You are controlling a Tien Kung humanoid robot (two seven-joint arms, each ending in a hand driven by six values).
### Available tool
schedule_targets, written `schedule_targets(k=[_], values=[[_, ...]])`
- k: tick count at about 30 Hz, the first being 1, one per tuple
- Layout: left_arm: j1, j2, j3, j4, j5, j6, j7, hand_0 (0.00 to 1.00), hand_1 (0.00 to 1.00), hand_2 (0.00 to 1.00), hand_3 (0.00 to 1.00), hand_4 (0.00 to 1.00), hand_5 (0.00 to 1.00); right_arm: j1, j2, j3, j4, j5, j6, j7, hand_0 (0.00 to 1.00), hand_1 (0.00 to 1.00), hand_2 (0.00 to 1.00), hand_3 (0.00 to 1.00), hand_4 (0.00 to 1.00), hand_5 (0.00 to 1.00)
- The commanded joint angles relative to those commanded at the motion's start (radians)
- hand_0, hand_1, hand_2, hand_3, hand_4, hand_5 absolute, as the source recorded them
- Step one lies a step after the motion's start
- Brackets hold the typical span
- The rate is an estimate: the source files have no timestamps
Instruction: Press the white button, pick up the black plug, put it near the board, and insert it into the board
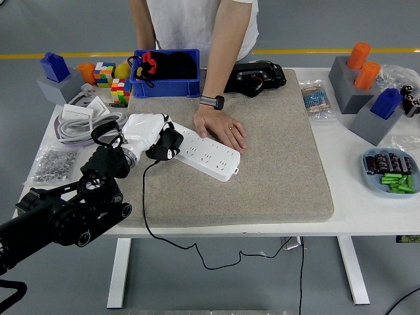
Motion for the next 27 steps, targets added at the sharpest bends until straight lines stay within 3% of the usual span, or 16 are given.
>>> schedule_targets(k=[8,19,20,26,27], values=[[-0.002,0.01,0.011,-0.02,0.001,-0.008,0.01,0.115,0.189,0.223,0.366,0.307,0.002,0.001,0.001,0.004,0.0,-0.002,0.0,0.0,0.587,0.499,0.515,0.527,0.643,0.339],[-0.005,0.003,0.026,-0.014,0.011,-0.014,0.019,0.115,0.191,0.225,0.371,0.317,0.002,0.001,0.002,0.005,0.0,-0.002,-0.001,0.0,0.586,0.499,0.515,0.527,0.643,0.337],[-0.005,0.004,0.027,-0.014,0.002,-0.01,0.017,0.186,0.358,0.39,0.593,0.741,0.002,0.001,0.002,0.005,0.0,-0.002,-0.001,0.0,0.586,0.499,0.514,0.526,0.642,0.335],[-0.002,0.007,0.03,-0.02,-0.007,-0.023,0.017,0.186,0.358,0.39,0.593,0.741,0.002,-0.002,0.004,0.004,-0.002,-0.002,0.0,0.0,0.586,0.499,0.514,0.526,0.642,0.335],[-0.001,0.007,0.03,-0.021,-0.007,-0.029,0.018,0.269,0.519,0.511,0.724,0.998,0.141,-0.002,0.004,0.004,-0.002,-0.002,0.0,0.0,0.586,0.499,0.515,0.527,0.642,0.333]])
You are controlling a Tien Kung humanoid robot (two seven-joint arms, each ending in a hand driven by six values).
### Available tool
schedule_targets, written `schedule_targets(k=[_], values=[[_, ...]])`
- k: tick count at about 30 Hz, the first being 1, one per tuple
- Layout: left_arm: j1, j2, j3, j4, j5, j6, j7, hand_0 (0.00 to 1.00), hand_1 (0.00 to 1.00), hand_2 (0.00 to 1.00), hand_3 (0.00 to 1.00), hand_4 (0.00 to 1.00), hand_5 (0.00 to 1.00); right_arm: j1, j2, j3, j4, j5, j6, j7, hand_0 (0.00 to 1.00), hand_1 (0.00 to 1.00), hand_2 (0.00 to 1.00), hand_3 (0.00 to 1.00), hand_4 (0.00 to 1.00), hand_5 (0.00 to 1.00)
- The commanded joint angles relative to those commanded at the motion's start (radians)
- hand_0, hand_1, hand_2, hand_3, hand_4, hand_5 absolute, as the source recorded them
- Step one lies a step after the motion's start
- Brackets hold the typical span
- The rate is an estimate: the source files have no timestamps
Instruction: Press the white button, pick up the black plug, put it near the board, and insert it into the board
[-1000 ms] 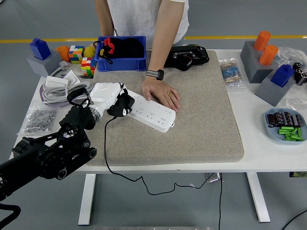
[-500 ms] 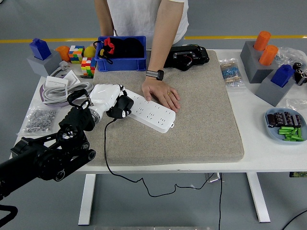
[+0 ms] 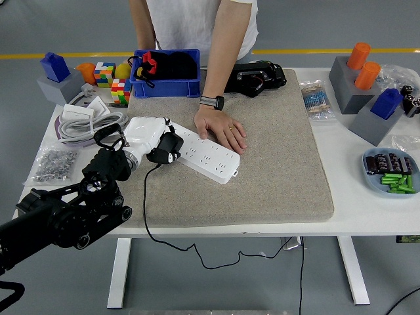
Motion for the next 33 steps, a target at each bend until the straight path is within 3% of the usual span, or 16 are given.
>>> schedule_targets(k=[4,5,11,12,17,18,29,30,33], values=[[0.001,0.001,0.001,-0.005,-0.002,-0.002,0.0,0.269,0.519,0.511,0.724,0.998,0.141,0.001,0.0,0.0,0.001,-0.001,0.0,0.0,0.586,0.499,0.515,0.527,0.642,0.333],[0.001,0.002,0.002,-0.006,-0.003,0.001,-0.002,0.588,0.74,0.703,0.828,0.998,0.279,0.001,0.0,0.001,0.001,-0.001,0.0,0.0,0.586,0.499,0.514,0.527,0.641,0.332],[0.002,0.003,0.002,-0.012,-0.023,0.026,-0.022,0.588,0.74,0.703,0.828,0.998,0.279,0.002,0.0,0.004,0.001,-0.001,0.0,0.0,0.586,0.499,0.514,0.527,0.641,0.332],[0.001,0.003,0.002,-0.013,-0.028,0.029,-0.024,0.87,0.926,0.877,0.928,0.998,0.493,0.002,0.0,0.004,0.0,-0.001,0.0,0.0,0.587,0.499,0.514,0.527,0.642,0.332],[0.002,0.003,0.001,-0.013,-0.037,0.04,-0.027,0.87,0.926,0.877,0.928,0.998,0.493,0.001,0.001,0.003,0.001,-0.001,0.0,0.0,0.587,0.499,0.514,0.527,0.642,0.332],[0.003,0.002,0.002,-0.013,-0.038,0.042,-0.026,0.882,0.938,0.903,0.941,0.998,0.559,0.001,0.001,0.003,0.001,-0.001,0.0,0.0,0.587,0.499,0.514,0.527,0.642,0.331],[0.005,-0.005,0.014,0.012,-0.028,0.082,-0.009,0.885,0.939,0.901,0.938,0.998,0.556,0.001,0.001,-0.001,0.001,0.0,0.0,0.0,0.587,0.499,0.513,0.527,0.641,0.33],[0.004,-0.005,0.017,0.015,-0.024,0.082,-0.005,0.808,0.735,0.718,0.902,0.989,0.279,0.001,0.001,-0.002,0.001,0.0,0.001,0.0,0.587,0.499,0.514,0.527,0.641,0.33],[0.003,-0.005,0.022,0.021,-0.017,0.077,0.004,0.808,0.735,0.718,0.902,0.989,0.279,0.002,0.002,-0.001,0.001,-0.001,0.0,0.0,0.587,0.499,0.514,0.527,0.641,0.33]])
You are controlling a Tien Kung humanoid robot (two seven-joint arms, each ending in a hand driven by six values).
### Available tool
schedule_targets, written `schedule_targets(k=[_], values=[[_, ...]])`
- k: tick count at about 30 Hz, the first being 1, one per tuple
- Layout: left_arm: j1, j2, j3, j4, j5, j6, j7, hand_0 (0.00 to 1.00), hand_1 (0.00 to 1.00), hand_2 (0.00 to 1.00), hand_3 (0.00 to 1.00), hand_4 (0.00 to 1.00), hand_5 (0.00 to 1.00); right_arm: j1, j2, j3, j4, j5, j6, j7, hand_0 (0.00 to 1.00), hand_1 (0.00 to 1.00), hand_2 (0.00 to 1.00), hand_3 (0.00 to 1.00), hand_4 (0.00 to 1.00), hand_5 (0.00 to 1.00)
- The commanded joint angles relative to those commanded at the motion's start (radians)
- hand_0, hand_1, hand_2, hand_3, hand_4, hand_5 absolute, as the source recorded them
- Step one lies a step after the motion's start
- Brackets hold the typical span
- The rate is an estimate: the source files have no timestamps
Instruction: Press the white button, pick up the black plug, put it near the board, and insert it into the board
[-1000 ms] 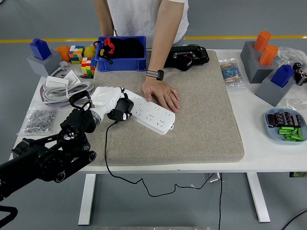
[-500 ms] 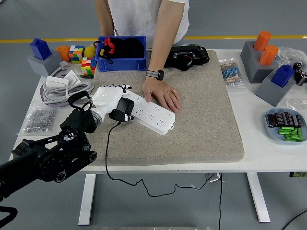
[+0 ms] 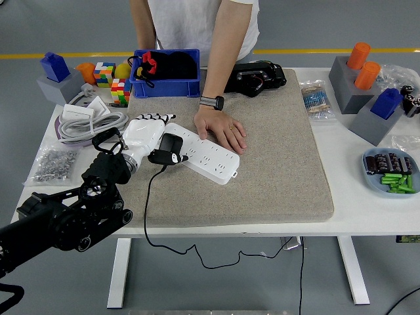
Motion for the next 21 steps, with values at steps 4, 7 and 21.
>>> schedule_targets(k=[4,7,21], values=[[0.001,-0.001,0.006,0.005,0.003,-0.001,0.005,0.693,0.502,0.495,0.867,0.956,0.18,0.0,0.0,0.0,-0.001,0.0,0.0,0.0,0.586,0.499,0.513,0.527,0.64,0.331],[0.002,-0.002,0.009,0.004,0.003,0.003,0.006,0.693,0.502,0.495,0.867,0.956,0.18,0.0,0.0,0.001,0.0,0.0,-0.001,0.0,0.586,0.499,0.513,0.527,0.64,0.331],[-0.002,-0.009,0.007,0.005,0.005,0.031,-0.012,0.344,0.23,0.238,0.766,0.866,0.089,-0.001,-0.001,-0.004,0.0,0.0,-0.001,0.002,0.586,0.497,0.513,0.525,0.636,0.33]])
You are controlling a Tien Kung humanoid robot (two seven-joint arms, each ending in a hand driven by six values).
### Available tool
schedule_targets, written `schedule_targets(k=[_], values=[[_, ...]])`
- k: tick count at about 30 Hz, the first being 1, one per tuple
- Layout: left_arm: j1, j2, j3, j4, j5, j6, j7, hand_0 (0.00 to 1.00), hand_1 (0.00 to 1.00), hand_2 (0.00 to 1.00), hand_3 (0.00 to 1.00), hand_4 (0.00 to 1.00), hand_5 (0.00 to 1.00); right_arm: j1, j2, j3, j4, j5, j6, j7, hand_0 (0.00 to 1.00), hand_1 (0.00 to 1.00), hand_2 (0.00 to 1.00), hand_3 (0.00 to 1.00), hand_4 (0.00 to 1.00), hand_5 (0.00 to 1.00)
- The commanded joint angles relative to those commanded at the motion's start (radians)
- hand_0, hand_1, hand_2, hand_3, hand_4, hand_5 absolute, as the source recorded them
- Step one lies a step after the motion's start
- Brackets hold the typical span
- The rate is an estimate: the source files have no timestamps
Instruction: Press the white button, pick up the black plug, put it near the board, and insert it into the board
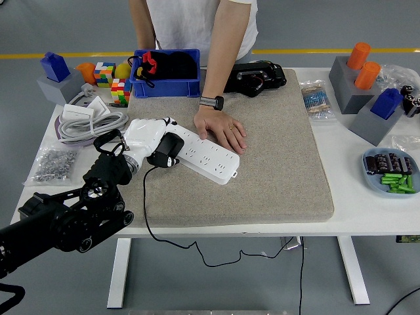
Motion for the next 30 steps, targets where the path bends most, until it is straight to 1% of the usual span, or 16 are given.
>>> schedule_targets(k=[5,7,19,23,24,30], values=[[-0.005,-0.007,-0.005,0.011,-0.004,0.003,0.007,0.344,0.23,0.238,0.766,0.866,0.089,0.002,0.0,-0.002,0.0,0.0,0.0,0.001,0.586,0.497,0.513,0.525,0.636,0.33],[-0.007,-0.009,-0.007,0.016,-0.006,0.003,0.01,0.339,0.23,0.237,0.762,0.854,0.07,0.002,0.0,-0.003,0.0,0.001,0.001,0.001,0.586,0.496,0.513,0.526,0.636,0.33],[-0.007,-0.012,-0.001,0.034,0.001,-0.007,0.034,0.333,0.24,0.243,0.761,0.843,0.063,0.002,0.0,-0.005,0.001,0.0,0.0,0.001,0.585,0.498,0.513,0.526,0.636,0.329],[-0.006,-0.012,0.002,0.029,-0.005,-0.007,0.033,0.333,0.24,0.243,0.761,0.843,0.063,0.002,0.0,-0.005,0.001,0.001,0.0,0.001,0.585,0.498,0.513,0.526,0.636,0.329],[-0.005,-0.012,0.003,0.025,-0.005,-0.007,0.033,0.332,0.27,0.274,0.763,0.844,0.056,0.002,0.0,-0.005,0.001,0.001,0.0,0.001,0.585,0.497,0.513,0.525,0.635,0.326],[-0.005,-0.012,0.003,0.009,-0.003,-0.002,0.03,0.33,0.267,0.27,0.762,0.844,0.059,0.002,-0.002,-0.006,0.001,0.001,0.0,0.001,0.584,0.497,0.513,0.526,0.636,0.323]])
